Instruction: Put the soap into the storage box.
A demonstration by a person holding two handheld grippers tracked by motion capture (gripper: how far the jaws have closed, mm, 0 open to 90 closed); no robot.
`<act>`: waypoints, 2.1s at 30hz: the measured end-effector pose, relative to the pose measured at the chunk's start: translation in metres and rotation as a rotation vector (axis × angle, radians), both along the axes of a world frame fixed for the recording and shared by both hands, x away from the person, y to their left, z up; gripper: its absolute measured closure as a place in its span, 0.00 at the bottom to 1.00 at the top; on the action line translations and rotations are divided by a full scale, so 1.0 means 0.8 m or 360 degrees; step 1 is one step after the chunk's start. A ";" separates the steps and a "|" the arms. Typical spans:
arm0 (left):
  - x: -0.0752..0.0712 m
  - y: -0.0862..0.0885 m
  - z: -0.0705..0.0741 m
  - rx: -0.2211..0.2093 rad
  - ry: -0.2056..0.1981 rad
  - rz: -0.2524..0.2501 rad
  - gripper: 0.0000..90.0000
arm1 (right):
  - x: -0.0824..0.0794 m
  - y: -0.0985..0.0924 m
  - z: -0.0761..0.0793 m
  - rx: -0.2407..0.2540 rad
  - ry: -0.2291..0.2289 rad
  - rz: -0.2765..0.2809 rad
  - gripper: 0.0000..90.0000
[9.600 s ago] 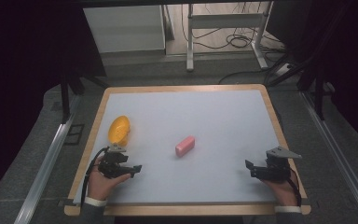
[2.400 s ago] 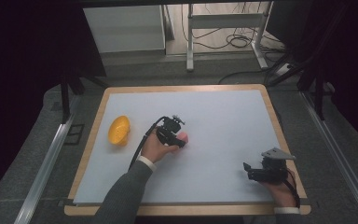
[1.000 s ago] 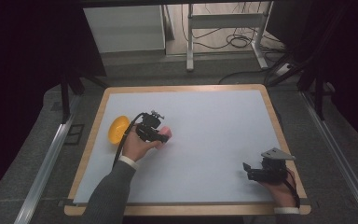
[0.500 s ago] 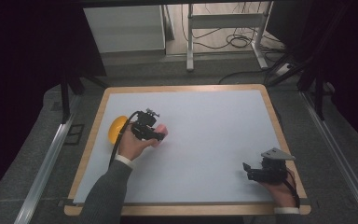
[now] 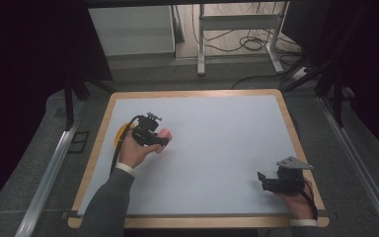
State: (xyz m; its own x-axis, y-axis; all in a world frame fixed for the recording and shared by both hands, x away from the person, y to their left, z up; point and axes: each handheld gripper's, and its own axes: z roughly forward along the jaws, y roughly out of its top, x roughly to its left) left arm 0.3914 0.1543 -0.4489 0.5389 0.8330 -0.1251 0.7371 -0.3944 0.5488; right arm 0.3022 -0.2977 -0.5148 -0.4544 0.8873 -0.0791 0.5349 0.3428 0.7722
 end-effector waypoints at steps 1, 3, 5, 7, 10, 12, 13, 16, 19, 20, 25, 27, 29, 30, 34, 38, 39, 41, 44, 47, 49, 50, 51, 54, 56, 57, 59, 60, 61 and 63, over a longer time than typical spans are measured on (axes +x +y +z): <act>0.000 0.001 0.000 -0.0007 -0.0002 0.0008 0.67 | 0.000 0.000 0.000 0.0000 -0.0001 -0.0002 0.08; 0.000 0.004 0.001 -0.0004 -0.0002 0.0011 0.67 | 0.000 0.000 0.000 0.0001 -0.0001 -0.0001 0.08; 0.000 0.006 0.002 -0.0003 -0.0005 0.0015 0.67 | 0.000 0.000 0.000 -0.0002 0.0000 0.0001 0.08; -0.001 0.009 0.003 0.0008 -0.0008 0.0021 0.67 | 0.000 0.000 0.000 -0.0004 -0.0001 0.0000 0.08; -0.001 0.014 0.003 -0.0002 -0.0015 0.0040 0.67 | 0.000 0.000 0.000 -0.0003 0.0002 -0.0002 0.08; -0.001 0.018 0.004 -0.0003 -0.0016 0.0052 0.67 | 0.000 0.000 0.000 -0.0001 0.0001 -0.0003 0.08; -0.001 0.019 0.004 -0.0008 -0.0016 0.0060 0.67 | 0.000 0.000 0.000 -0.0002 0.0001 -0.0003 0.08; -0.002 0.026 0.005 -0.0009 -0.0020 0.0072 0.67 | 0.000 0.000 0.000 -0.0003 0.0001 -0.0003 0.08; -0.002 0.032 0.005 -0.0011 -0.0019 0.0086 0.67 | 0.000 0.000 0.000 -0.0007 0.0003 -0.0001 0.08; -0.002 0.034 0.005 -0.0003 -0.0022 0.0092 0.67 | 0.000 0.001 0.000 -0.0006 0.0004 -0.0002 0.08; -0.002 0.044 0.006 0.0012 -0.0023 0.0118 0.67 | 0.000 0.000 -0.001 -0.0008 0.0001 -0.0002 0.08; -0.002 0.049 0.008 0.0010 -0.0027 0.0126 0.67 | 0.000 0.000 -0.001 -0.0009 0.0001 -0.0002 0.08; -0.002 0.053 0.009 0.0008 -0.0037 0.0142 0.67 | 0.000 0.000 -0.001 -0.0012 0.0003 -0.0002 0.08; -0.003 0.055 0.010 0.0005 -0.0038 0.0148 0.67 | 0.000 0.000 -0.002 -0.0010 0.0002 -0.0004 0.08; -0.003 0.064 0.013 0.0002 -0.0048 0.0175 0.67 | 0.000 0.000 -0.002 -0.0010 0.0003 -0.0004 0.08; -0.003 0.071 0.014 0.0002 -0.0053 0.0193 0.67 | 0.000 0.001 -0.002 -0.0011 0.0003 -0.0002 0.08; -0.003 0.072 0.014 0.0007 -0.0054 0.0196 0.67 | 0.000 0.000 -0.001 -0.0012 0.0004 -0.0001 0.08; -0.004 0.075 0.014 0.0012 -0.0047 0.0202 0.67 | 0.000 0.000 -0.001 -0.0011 0.0002 -0.0002 0.08; -0.003 0.080 0.013 0.0014 -0.0047 0.0218 0.67 | 0.000 0.000 -0.001 -0.0011 -0.0004 -0.0014 0.08; -0.003 0.085 0.014 0.0013 -0.0050 0.0230 0.67 | 0.000 -0.001 -0.001 -0.0007 -0.0006 -0.0015 0.08; -0.003 0.089 0.015 0.0009 -0.0055 0.0243 0.67 | 0.000 -0.001 0.000 -0.0008 -0.0005 -0.0015 0.08; -0.002 0.091 0.015 0.0009 -0.0058 0.0249 0.67 | 0.000 -0.001 0.000 -0.0007 -0.0006 -0.0013 0.08; -0.002 0.094 0.015 0.0009 -0.0058 0.0257 0.67 | 0.000 -0.001 0.000 -0.0007 -0.0006 -0.0014 0.08; 0.000 0.101 0.015 0.0009 -0.0060 0.0281 0.67 | -0.001 0.000 0.000 -0.0006 -0.0008 -0.0014 0.08; 0.000 0.107 0.015 0.0010 -0.0060 0.0301 0.67 | 0.000 0.000 0.000 -0.0006 -0.0009 -0.0014 0.08; 0.001 0.110 0.016 0.0013 -0.0062 0.0308 0.67 | 0.000 0.000 0.000 -0.0007 -0.0008 -0.0014 0.08; 0.002 0.115 0.016 0.0009 -0.0061 0.0328 0.67 | 0.000 0.000 0.000 -0.0012 -0.0006 -0.0015 0.08; 0.003 0.117 0.016 0.0010 -0.0060 0.0337 0.67 | 0.000 0.000 0.000 -0.0012 -0.0006 -0.0014 0.08; 0.004 0.119 0.015 0.0012 -0.0063 0.0347 0.67 | 0.000 0.000 0.000 -0.0012 -0.0006 -0.0014 0.08; 0.005 0.124 0.015 0.0009 -0.0060 0.0362 0.67 | 0.000 0.000 0.000 -0.0014 -0.0005 -0.0013 0.08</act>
